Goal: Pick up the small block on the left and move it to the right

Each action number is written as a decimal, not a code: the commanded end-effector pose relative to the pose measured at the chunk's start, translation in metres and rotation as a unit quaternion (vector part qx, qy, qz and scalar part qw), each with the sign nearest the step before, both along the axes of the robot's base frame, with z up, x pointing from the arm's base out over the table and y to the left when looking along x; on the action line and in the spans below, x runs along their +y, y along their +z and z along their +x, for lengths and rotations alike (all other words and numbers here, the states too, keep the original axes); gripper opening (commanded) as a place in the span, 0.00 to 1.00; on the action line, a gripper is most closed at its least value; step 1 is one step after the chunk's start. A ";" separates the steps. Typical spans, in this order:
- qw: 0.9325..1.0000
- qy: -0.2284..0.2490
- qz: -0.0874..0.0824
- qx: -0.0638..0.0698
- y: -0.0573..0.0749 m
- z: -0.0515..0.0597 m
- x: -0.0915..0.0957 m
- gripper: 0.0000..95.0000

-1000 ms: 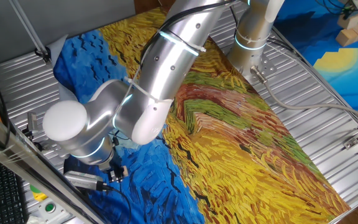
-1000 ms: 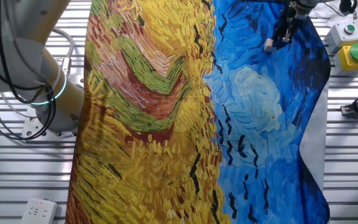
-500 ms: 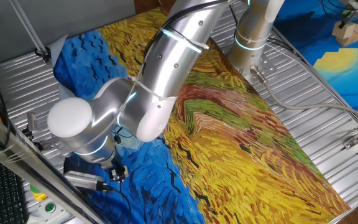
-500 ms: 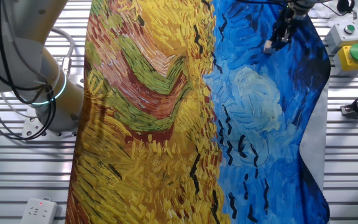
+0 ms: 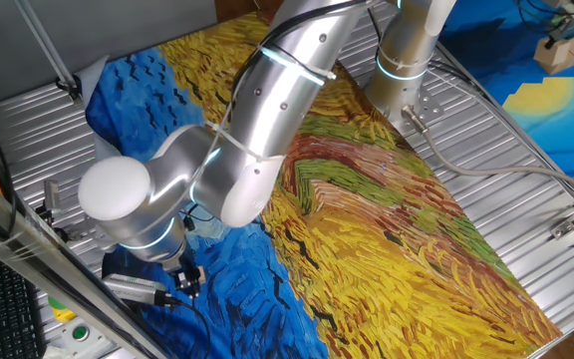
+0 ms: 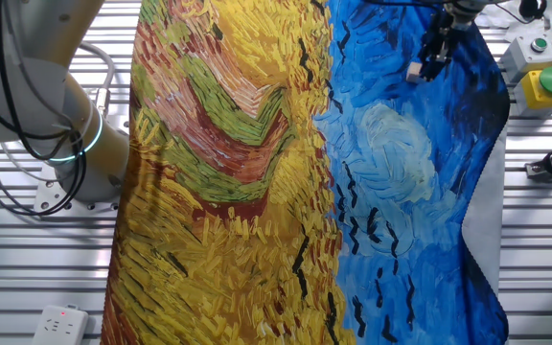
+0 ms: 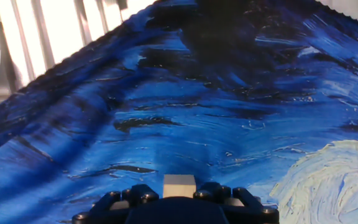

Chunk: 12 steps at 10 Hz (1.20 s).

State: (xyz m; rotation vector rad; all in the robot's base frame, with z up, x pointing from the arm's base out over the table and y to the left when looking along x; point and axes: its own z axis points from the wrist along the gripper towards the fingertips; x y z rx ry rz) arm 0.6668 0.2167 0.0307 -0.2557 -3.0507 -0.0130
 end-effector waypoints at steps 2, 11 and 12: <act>1.000 -0.002 0.005 0.003 0.015 -0.003 -0.001 0.80; 1.000 0.002 0.006 0.003 0.023 -0.044 -0.022 0.00; 1.000 0.001 0.006 0.004 0.023 -0.044 -0.022 0.00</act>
